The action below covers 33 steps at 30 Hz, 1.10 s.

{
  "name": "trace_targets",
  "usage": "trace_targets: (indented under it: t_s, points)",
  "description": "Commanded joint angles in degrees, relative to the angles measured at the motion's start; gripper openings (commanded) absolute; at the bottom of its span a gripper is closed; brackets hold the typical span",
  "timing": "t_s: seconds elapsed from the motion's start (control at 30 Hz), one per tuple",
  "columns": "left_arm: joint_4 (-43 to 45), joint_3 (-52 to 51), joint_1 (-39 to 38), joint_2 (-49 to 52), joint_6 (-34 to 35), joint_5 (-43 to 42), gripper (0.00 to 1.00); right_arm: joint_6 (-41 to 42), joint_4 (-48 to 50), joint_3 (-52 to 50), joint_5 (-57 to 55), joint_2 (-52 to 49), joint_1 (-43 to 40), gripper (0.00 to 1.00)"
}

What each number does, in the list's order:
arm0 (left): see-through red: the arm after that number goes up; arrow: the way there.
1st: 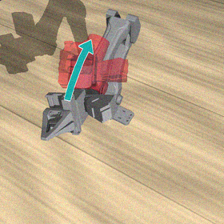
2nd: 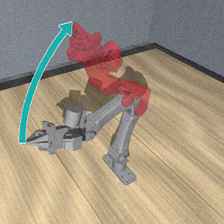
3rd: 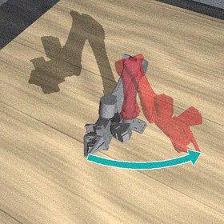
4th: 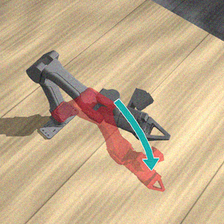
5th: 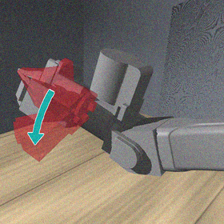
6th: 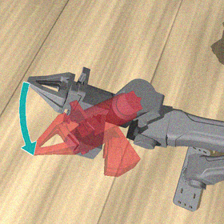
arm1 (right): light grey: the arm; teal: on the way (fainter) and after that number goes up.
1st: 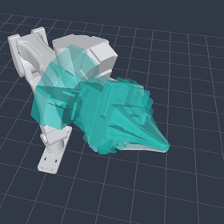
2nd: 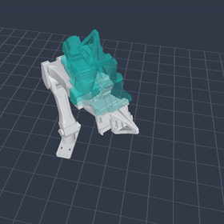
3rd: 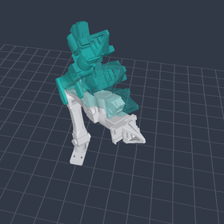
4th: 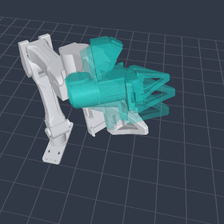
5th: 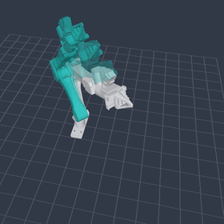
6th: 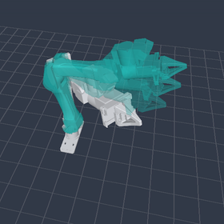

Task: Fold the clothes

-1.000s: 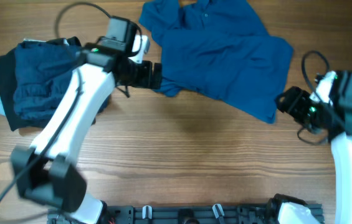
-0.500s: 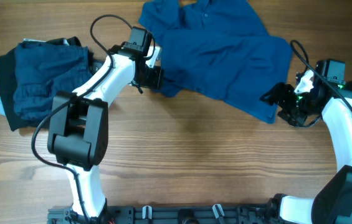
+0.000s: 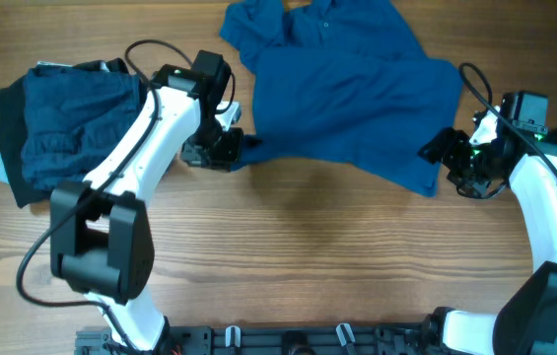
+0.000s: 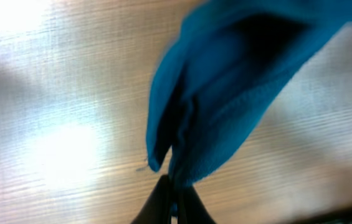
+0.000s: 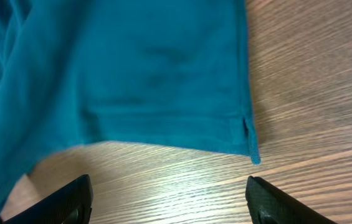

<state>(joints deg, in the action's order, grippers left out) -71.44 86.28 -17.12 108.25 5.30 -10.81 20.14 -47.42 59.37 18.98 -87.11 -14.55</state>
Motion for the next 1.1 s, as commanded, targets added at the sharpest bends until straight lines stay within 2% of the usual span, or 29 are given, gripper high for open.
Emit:
trace_targets:
  t_s: [0.0, 0.2, 0.33, 0.37, 0.4, 0.57, 0.67, 0.77, 0.9, 1.07]
  points:
    - [-5.4, 0.1, 0.5, -0.8, 4.4, -1.4, 0.04, 0.5, -0.4, 0.5, -3.5, -3.8, -0.2, 0.79]
    - [-4.9, 0.1, -0.5, -0.8, 4.4, -1.4, 0.04, 1.1, 1.4, 0.5, -3.6, -13.7, -0.2, 0.78]
    - [-4.7, 0.1, -0.5, -0.8, 4.4, -1.4, 0.04, 1.3, 2.2, 0.5, -7.4, -18.6, -0.2, 0.59]
    - [-4.9, 0.1, -0.5, -0.8, 4.4, -1.4, 0.04, 2.7, 2.4, 0.5, -9.0, -19.2, -0.3, 0.36]
    - [-5.0, 0.1, -0.4, -0.8, 4.4, -1.4, 0.04, 2.8, 2.4, 0.5, -8.9, -19.2, -0.6, 0.06]
    - [-6.9, 0.1, -0.5, -0.8, 4.4, -1.4, 0.04, 4.0, -5.3, 3.4, -8.7, -13.4, -6.8, 0.04]
    - [-10.1, 0.1, -1.1, -0.8, 4.4, -1.6, 0.04, 4.0, -9.3, 6.9, -8.7, -3.7, -15.0, 0.04]
    - [-12.9, 0.1, -3.6, -0.8, 4.4, -4.5, 0.04, 4.0, -9.1, 8.8, -8.9, 4.8, -22.7, 0.04]
    - [-17.0, 0.1, -10.3, -0.8, 4.6, -7.0, 0.04, 4.0, -9.5, 8.9, -12.2, 10.1, -29.7, 0.04]
    - [-21.3, 0.1, -23.6, -0.8, 6.0, -8.3, 0.04, 4.0, -8.7, 8.9, -17.0, 10.1, -30.4, 0.04]
